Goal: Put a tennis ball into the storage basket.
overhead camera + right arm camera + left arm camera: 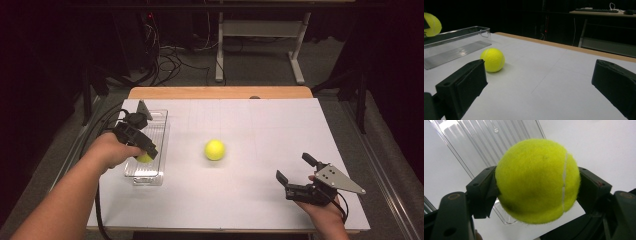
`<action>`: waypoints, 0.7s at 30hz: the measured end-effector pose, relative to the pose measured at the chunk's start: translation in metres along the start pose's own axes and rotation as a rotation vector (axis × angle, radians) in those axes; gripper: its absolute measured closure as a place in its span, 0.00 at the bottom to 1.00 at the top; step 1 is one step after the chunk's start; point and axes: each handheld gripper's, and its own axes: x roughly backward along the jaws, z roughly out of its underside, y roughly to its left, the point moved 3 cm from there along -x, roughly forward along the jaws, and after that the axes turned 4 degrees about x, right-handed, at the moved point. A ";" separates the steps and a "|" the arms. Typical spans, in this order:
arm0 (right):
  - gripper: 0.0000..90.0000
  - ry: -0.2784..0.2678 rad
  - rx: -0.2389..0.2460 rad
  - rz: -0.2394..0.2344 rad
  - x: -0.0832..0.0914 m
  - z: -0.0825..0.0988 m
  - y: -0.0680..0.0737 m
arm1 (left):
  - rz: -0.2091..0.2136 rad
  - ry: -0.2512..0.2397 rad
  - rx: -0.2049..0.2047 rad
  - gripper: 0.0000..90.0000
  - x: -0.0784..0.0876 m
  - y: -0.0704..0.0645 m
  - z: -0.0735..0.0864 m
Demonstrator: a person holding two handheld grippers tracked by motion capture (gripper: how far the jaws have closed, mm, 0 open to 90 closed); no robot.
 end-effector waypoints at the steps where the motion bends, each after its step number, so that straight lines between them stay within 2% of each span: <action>1: 0.00 0.001 0.003 0.000 0.000 0.000 0.000 | 0.001 -0.002 0.000 0.29 0.002 -0.001 -0.002; 5: 0.00 0.001 0.004 -0.001 0.000 0.000 0.000 | -0.009 0.000 -0.005 0.29 0.005 -0.002 -0.007; 12: 0.00 -0.001 -0.004 0.001 0.000 0.000 -0.001 | -0.017 -0.005 0.016 0.29 0.008 -0.002 -0.017; 18: 0.00 -0.003 -0.004 0.002 0.001 0.000 -0.001 | -0.018 -0.011 0.035 0.29 0.010 0.004 -0.022; 21: 0.00 -0.001 -0.006 0.002 0.001 0.000 -0.001 | -0.020 -0.013 0.057 0.29 0.008 0.011 -0.026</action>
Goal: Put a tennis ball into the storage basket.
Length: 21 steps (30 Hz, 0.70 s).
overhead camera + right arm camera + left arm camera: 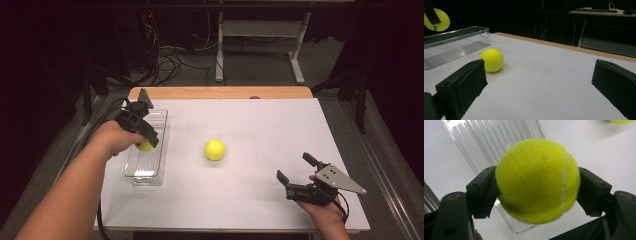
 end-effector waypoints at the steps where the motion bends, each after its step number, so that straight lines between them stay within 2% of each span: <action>1: 0.00 -0.001 0.000 0.000 0.000 0.000 0.000 | 0.002 -0.001 0.006 0.29 -0.002 0.002 -0.001; 21: 0.00 0.005 0.003 -0.001 -0.001 0.001 -0.001 | -0.005 -0.012 0.047 0.29 -0.017 0.012 -0.019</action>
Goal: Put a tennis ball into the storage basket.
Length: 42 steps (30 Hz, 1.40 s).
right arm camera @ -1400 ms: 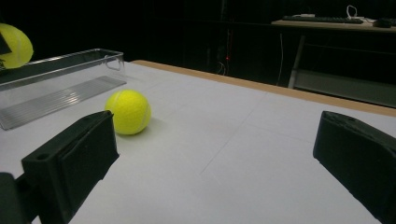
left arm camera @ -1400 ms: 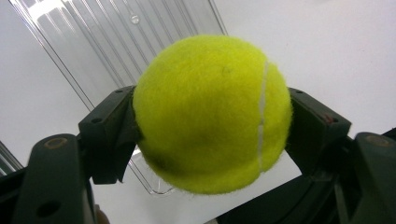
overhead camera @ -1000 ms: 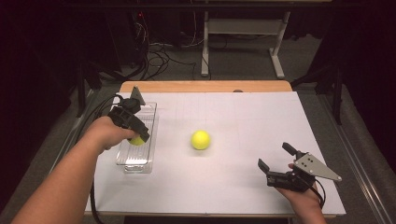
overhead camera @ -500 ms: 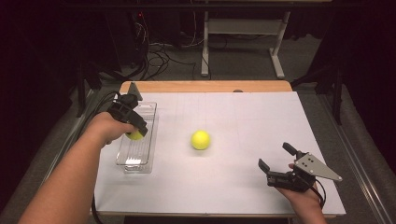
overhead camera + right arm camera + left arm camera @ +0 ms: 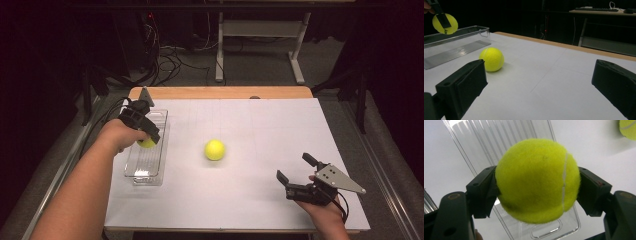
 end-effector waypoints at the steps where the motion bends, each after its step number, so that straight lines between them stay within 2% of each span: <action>1: 0.00 0.000 -0.001 0.000 0.000 0.000 0.000 | -0.002 -0.002 0.005 0.29 -0.001 0.001 -0.001; 19: 0.00 0.000 -0.001 -0.002 0.000 0.000 0.001 | -0.013 0.005 0.027 0.29 -0.013 0.007 -0.005; 25: 0.00 0.001 0.000 -0.001 0.000 0.000 0.001 | -0.030 -0.002 0.016 0.29 -0.017 0.006 -0.005; 42: 0.00 0.004 0.003 -0.004 -0.001 0.000 0.001 | -0.033 -0.013 0.017 0.29 -0.022 0.006 -0.011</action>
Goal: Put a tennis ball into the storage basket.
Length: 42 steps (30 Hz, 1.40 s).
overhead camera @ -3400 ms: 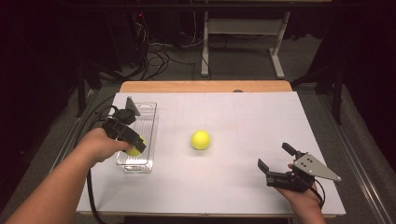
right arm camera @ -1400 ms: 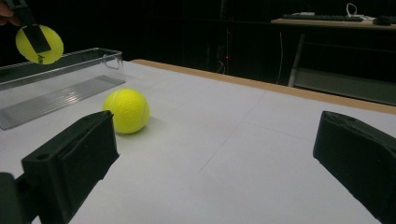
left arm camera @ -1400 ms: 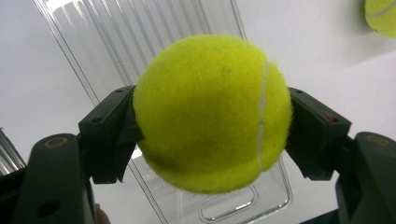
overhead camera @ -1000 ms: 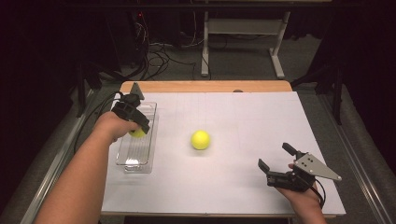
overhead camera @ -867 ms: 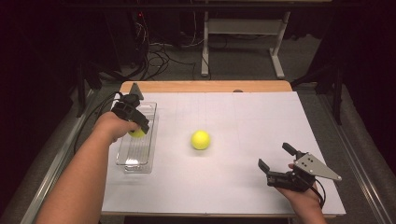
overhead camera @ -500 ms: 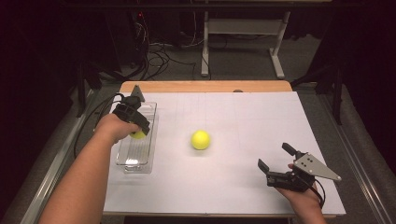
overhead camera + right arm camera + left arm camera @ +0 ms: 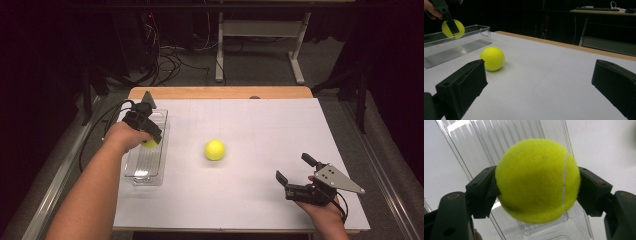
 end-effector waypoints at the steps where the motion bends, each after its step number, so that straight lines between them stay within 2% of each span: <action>1: 0.00 0.000 -0.001 0.000 0.000 0.000 0.000 | -0.001 0.002 0.001 0.29 -0.001 0.000 -0.001; 7: 0.00 0.003 -0.002 -0.001 0.000 0.001 -0.001 | -0.012 -0.002 0.001 0.29 -0.003 0.002 -0.003; 12: 0.00 0.004 -0.001 -0.004 0.000 0.001 0.000 | 0.003 -0.003 -0.006 0.28 -0.005 0.001 -0.004; 13: 0.00 0.004 0.000 -0.003 0.000 0.001 0.000 | 0.020 -0.009 -0.019 0.26 -0.004 0.000 -0.005; 14: 0.00 0.003 0.002 0.002 0.000 0.001 0.000 | 0.020 -0.009 -0.019 0.13 -0.004 0.000 -0.005; 15: 0.00 0.002 0.002 0.006 0.000 0.001 -0.001 | 0.012 -0.037 -0.018 0.03 -0.001 -0.001 -0.005; 16: 0.00 -0.004 -0.002 0.008 0.000 0.000 -0.001 | 0.010 -0.040 -0.016 0.01 0.002 -0.001 -0.004; 27: 0.00 -0.006 0.006 0.001 0.000 0.000 0.001 | 0.013 -0.062 -0.012 0.01 0.017 0.000 0.006; 42: 0.00 -0.002 0.011 0.001 0.000 0.000 0.002 | 0.008 -0.021 -0.040 0.01 0.015 -0.008 0.015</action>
